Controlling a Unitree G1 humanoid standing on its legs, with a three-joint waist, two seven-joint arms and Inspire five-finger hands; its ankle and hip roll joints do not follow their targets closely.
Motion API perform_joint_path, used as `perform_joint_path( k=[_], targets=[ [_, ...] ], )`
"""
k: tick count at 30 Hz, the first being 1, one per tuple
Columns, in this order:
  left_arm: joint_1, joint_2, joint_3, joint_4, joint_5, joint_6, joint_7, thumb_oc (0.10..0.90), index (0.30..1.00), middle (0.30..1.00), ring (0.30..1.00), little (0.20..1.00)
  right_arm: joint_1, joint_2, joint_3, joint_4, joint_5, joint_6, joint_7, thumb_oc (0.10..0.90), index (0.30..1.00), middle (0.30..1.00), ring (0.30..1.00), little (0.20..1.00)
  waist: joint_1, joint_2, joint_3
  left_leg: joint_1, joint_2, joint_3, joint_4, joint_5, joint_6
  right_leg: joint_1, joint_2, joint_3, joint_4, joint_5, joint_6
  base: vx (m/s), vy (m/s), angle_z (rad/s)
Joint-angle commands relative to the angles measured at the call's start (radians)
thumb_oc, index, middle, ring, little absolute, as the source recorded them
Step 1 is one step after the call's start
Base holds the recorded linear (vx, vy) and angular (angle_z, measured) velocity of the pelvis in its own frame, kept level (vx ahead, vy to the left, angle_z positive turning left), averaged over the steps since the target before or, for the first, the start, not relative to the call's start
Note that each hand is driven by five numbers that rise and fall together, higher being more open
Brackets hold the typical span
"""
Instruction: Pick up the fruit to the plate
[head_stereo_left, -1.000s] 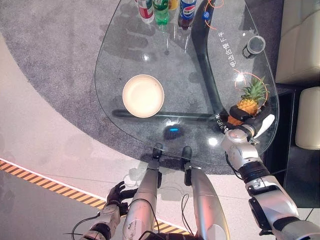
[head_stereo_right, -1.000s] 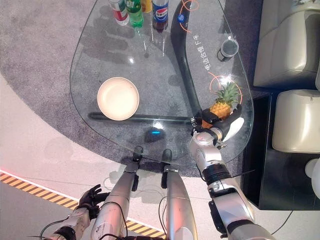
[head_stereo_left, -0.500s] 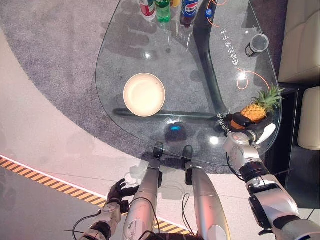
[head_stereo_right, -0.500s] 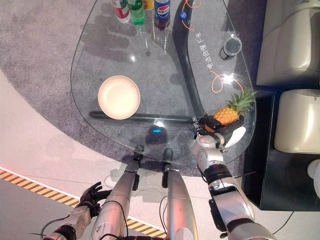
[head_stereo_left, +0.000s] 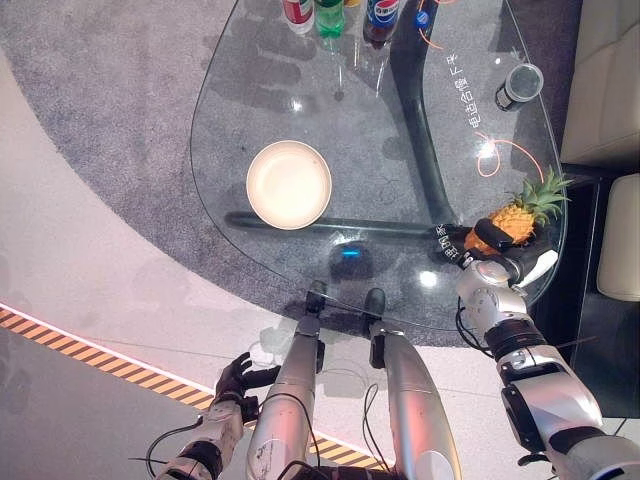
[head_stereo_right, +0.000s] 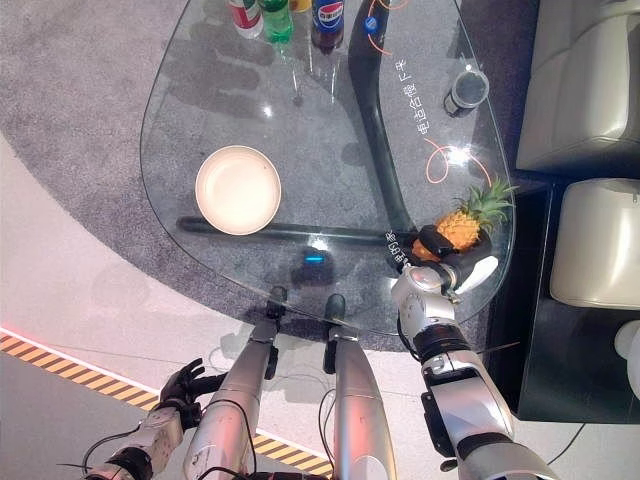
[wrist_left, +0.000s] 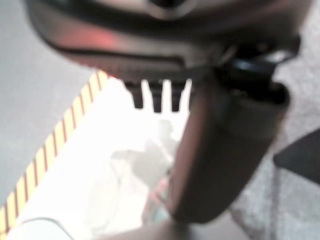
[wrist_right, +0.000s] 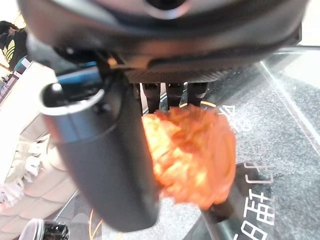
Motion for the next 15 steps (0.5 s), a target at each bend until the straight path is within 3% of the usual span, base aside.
perform_joint_path(
  k=[1, 15],
  targets=[
    [0.062, -0.033, -0.033, -0.03, -0.023, 0.015, 0.013, 0.8, 0.9, 0.9, 0.9, 0.9, -0.047, -0.032, 0.006, -0.056, 0.005, -0.009, 0.076, 0.1, 0.3, 0.3, 0.3, 0.2, 0.021, 0.023, -0.022, -0.038, -0.063, 0.063, 0.117, -0.068, 0.087, 0.037, -0.009, 0.024, -0.136, 0.104, 0.023, 0.0, 0.0, 0.0],
    [0.058, -0.031, -0.034, -0.018, -0.038, -0.006, 0.0, 0.8, 0.9, 0.9, 0.9, 0.9, -0.065, -0.055, 0.006, 0.013, 0.035, 0.024, 0.078, 0.1, 0.3, 0.3, 0.3, 0.2, 0.029, 0.024, -0.022, -0.042, -0.068, 0.056, 0.12, -0.071, 0.089, 0.034, -0.011, 0.019, -0.132, 0.102, 0.022, 0.0, 0.0, 0.0]
  ],
)
